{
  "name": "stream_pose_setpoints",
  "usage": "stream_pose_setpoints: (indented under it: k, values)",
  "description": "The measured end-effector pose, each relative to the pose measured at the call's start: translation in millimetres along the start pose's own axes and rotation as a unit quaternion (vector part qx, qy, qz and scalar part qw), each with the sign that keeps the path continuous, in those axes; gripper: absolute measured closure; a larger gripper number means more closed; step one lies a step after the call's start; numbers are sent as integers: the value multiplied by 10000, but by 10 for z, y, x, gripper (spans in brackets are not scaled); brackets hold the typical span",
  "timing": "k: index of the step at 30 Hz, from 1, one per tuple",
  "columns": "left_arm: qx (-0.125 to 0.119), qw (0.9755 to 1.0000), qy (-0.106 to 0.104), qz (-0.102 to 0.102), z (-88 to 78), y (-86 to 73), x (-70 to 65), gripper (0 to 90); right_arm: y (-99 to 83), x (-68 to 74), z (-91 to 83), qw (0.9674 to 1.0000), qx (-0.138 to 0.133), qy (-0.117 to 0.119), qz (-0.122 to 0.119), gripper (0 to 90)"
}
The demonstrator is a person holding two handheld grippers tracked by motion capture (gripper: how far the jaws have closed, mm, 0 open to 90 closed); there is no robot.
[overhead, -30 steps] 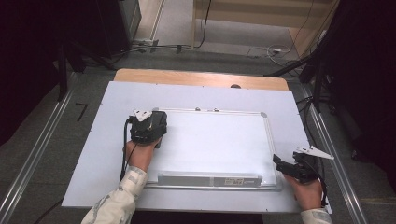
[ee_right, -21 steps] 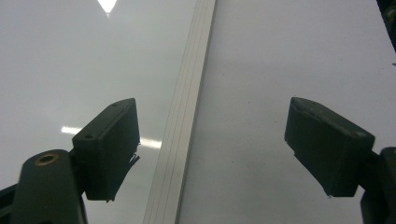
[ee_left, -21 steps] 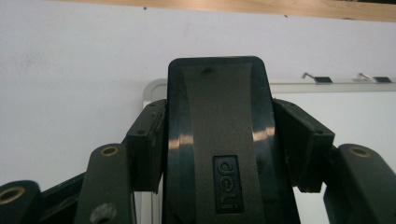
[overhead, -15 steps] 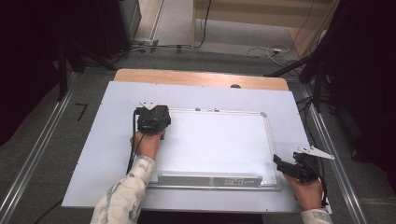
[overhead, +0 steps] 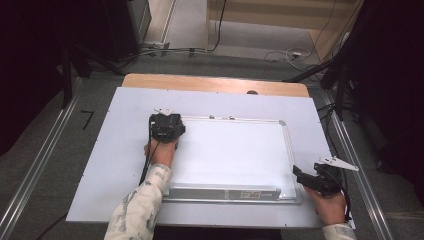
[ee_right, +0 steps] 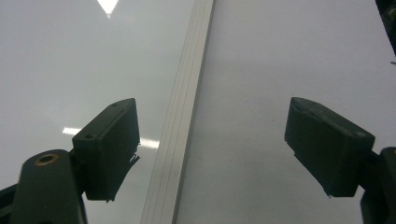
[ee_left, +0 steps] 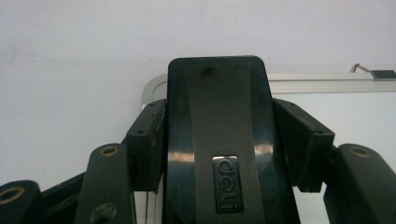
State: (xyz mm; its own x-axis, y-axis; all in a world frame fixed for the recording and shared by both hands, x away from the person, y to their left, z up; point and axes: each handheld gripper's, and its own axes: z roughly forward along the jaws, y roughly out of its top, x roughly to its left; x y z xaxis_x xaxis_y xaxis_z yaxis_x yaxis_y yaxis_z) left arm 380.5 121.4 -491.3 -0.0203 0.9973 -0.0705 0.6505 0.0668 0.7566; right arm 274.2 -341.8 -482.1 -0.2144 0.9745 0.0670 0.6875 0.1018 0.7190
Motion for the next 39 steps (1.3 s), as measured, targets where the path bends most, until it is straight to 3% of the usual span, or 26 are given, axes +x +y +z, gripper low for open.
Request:
stream_pose_setpoints:
  k: [6,11,21,27,34,39]
  values:
    - [45,9997,160,175,32,-7,-43,400,0,0,0,10000,1,4,-1,166]
    - [71,9998,-37,186,1,-5,-33,359,0,-1,1,10000,-1,7,-4,166]
    - [-142,9997,-88,201,-127,5,-28,339,-1,4,-4,10000,-3,-6,-17,166]
    - [-362,9987,-307,168,-267,4,1,358,-4,4,-5,10000,-8,-15,-32,166]
    - [-460,9967,-663,-89,-430,-33,106,344,-5,8,-9,10000,-1,-29,-35,166]
    - [-523,9948,-877,-59,-540,-102,161,307,-7,13,-13,10000,3,-47,-25,166]
